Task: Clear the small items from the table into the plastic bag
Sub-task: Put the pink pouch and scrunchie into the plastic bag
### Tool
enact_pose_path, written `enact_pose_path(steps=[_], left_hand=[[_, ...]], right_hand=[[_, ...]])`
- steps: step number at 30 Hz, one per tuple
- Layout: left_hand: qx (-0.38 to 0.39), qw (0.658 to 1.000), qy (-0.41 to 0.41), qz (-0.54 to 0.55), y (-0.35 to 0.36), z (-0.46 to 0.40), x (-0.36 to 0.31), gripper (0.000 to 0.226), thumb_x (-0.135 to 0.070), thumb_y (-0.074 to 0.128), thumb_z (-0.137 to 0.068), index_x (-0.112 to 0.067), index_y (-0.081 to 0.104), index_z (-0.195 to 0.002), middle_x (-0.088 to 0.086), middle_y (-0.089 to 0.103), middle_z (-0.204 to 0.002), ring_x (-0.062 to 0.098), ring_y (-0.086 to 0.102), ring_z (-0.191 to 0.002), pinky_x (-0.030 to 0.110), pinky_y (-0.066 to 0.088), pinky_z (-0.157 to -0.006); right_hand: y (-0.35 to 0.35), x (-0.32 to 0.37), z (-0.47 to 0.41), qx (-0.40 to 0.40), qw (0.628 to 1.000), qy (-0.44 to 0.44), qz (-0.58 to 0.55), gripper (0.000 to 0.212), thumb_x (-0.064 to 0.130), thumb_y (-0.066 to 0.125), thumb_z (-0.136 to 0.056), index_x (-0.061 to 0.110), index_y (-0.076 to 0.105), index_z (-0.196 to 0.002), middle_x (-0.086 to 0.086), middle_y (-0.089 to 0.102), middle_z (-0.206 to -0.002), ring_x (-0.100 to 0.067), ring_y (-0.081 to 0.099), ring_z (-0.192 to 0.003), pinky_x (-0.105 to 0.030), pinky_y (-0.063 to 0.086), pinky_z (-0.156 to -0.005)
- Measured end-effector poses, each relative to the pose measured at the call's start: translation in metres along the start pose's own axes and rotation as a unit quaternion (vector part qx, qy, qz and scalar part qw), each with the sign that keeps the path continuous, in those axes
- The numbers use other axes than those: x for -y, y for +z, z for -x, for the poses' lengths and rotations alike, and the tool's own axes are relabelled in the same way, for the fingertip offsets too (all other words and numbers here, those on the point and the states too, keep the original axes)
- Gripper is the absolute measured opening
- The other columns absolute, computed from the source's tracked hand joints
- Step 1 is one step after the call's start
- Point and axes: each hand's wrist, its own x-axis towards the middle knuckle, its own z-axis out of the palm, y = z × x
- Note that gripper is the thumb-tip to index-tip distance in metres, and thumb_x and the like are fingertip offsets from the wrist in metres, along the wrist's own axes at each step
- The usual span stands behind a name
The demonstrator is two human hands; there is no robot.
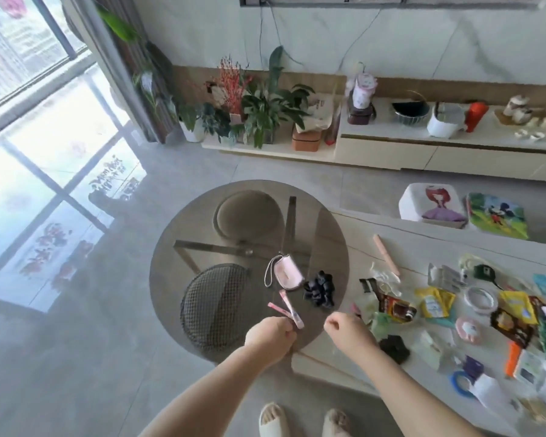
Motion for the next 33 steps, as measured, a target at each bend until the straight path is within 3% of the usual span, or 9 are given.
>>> enact_pose_path(steps=[2,10,15,18,24,27,30,33], left_hand=[[0.001,1.0,-0.02,0.008,-0.005,-0.012,0.013,0.03,-0.034,0.043,-0.09,-0.022,0.064,-0.108,0.0,0.065,-0.115,0.024,0.06,-0.109,0.032,0.049,-0.09],[0.016,0.991,-0.098,0.085,-0.002,-0.083,0.046,0.027,-0.035,0.045,-0.09,-0.022,0.066,-0.103,-0.001,0.066,-0.111,0.023,0.061,-0.106,0.028,0.049,-0.086],[0.033,0.986,-0.127,0.106,0.016,-0.138,0.062,0.029,-0.029,0.039,-0.087,-0.016,0.044,-0.061,0.001,0.057,-0.079,0.024,0.056,-0.079,0.028,0.043,-0.067],[0.05,0.978,-0.151,0.137,0.033,-0.169,0.067,0.034,-0.029,0.041,-0.086,-0.019,0.036,-0.053,-0.004,0.047,-0.066,0.021,0.048,-0.07,0.025,0.037,-0.063],[0.068,0.965,-0.188,0.168,0.073,-0.22,0.086,0.027,-0.028,0.045,-0.086,-0.009,0.048,-0.067,0.014,0.061,-0.08,0.033,0.06,-0.081,0.032,0.051,-0.07],[0.057,0.967,-0.187,0.162,0.085,-0.243,0.097,0.019,-0.025,0.047,-0.089,-0.017,0.064,-0.091,0.006,0.066,-0.097,0.024,0.062,-0.091,0.03,0.049,-0.074],[0.026,0.977,-0.158,0.139,0.1,-0.263,0.11,0.035,-0.02,0.051,-0.09,-0.028,0.058,-0.123,-0.001,0.058,-0.116,0.017,0.058,-0.107,0.029,0.048,-0.084],[0.011,0.986,-0.121,0.116,0.115,-0.279,0.123,0.038,-0.018,0.055,-0.09,-0.03,0.057,-0.125,-0.002,0.05,-0.119,0.015,0.057,-0.106,0.029,0.05,-0.083]], right_hand=[[0.008,0.009,-0.013,0.007,1.0,0.0,0.002,0.024,0.025,0.041,-0.091,0.02,0.064,-0.096,-0.005,0.066,-0.1,-0.026,0.058,-0.093,-0.032,0.048,-0.078],[0.032,0.016,-0.092,0.045,0.999,0.006,0.009,0.024,0.024,0.042,-0.093,0.017,0.064,-0.1,-0.004,0.064,-0.106,-0.021,0.056,-0.091,-0.027,0.039,-0.069],[0.046,-0.002,-0.14,0.066,0.997,0.035,0.018,0.025,0.025,0.043,-0.092,0.02,0.063,-0.106,0.0,0.062,-0.112,-0.021,0.058,-0.1,-0.027,0.039,-0.071],[0.057,-0.011,-0.167,0.079,0.996,0.047,0.023,0.024,0.026,0.044,-0.093,0.021,0.062,-0.109,0.0,0.061,-0.114,-0.02,0.058,-0.101,-0.03,0.045,-0.078],[0.092,-0.02,-0.211,0.091,0.995,0.05,0.012,0.025,0.027,0.049,-0.093,0.02,0.06,-0.114,0.0,0.059,-0.116,-0.019,0.058,-0.102,-0.031,0.049,-0.083],[0.114,-0.024,-0.234,0.065,0.997,0.05,-0.003,0.026,0.025,0.052,-0.092,0.019,0.059,-0.116,0.0,0.06,-0.116,-0.018,0.058,-0.103,-0.03,0.048,-0.083],[0.14,-0.024,-0.255,0.052,0.998,0.031,0.0,0.03,0.023,0.055,-0.092,0.014,0.058,-0.12,-0.004,0.059,-0.117,-0.021,0.056,-0.108,-0.028,0.044,-0.087],[0.167,-0.023,-0.271,0.014,1.0,0.018,0.021,0.028,0.024,0.062,-0.087,0.013,0.062,-0.113,-0.007,0.063,-0.11,-0.027,0.056,-0.106,-0.035,0.044,-0.086]])
